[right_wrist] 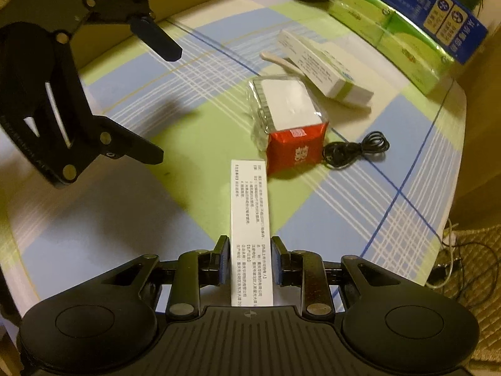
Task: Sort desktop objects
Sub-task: 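Grasp the white ointment box with the right tool while the left tool grasps the red packet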
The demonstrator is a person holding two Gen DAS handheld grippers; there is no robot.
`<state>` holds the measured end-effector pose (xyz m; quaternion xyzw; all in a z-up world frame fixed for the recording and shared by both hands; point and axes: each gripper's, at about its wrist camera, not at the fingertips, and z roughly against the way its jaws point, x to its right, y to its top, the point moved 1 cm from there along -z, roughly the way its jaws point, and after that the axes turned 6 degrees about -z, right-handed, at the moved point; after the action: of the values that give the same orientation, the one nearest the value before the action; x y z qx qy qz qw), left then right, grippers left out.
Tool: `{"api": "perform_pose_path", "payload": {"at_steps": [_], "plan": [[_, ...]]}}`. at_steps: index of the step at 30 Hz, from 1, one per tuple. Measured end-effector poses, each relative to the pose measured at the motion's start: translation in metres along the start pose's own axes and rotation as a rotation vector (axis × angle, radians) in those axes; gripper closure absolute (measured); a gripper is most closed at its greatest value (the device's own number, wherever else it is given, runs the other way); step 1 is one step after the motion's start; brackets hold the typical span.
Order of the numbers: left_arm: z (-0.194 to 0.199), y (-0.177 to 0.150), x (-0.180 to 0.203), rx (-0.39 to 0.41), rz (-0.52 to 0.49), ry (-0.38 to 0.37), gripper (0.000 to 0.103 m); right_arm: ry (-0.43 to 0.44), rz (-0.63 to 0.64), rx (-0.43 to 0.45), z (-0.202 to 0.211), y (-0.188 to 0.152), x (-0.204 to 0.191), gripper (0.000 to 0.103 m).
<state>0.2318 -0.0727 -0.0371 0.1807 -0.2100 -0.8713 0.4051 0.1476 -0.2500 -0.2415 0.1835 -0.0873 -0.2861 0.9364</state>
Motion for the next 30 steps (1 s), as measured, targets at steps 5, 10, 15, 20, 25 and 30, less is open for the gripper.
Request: {"api": "perform_pose_path", "payload": {"at_steps": [5, 10, 15, 20, 25, 30], "plan": [[-0.003, 0.006, 0.003, 0.006, 0.008, -0.014, 0.019, 0.001, -0.065, 0.024, 0.004, -0.007, 0.005, 0.08], [-0.008, 0.012, 0.004, 0.024, 0.02, -0.026, 0.022, -0.046, -0.209, 0.071, 0.02, -0.018, 0.028, 0.08], [-0.02, 0.025, 0.009, 0.068, 0.036, -0.043, 0.034, -0.119, -0.361, 0.072, 0.024, -0.03, 0.053, 0.08], [-0.04, 0.039, 0.015, 0.104, 0.068, -0.034, 0.053, -0.139, -0.459, 0.082, 0.024, -0.038, 0.065, 0.08], [-0.056, 0.048, 0.016, 0.134, 0.127, -0.015, 0.067, -0.16, -0.517, 0.099, 0.024, -0.043, 0.066, 0.08], [-0.063, 0.055, 0.017, 0.149, 0.147, 0.034, 0.082, -0.16, -0.567, 0.111, 0.023, -0.043, 0.063, 0.08]]}}
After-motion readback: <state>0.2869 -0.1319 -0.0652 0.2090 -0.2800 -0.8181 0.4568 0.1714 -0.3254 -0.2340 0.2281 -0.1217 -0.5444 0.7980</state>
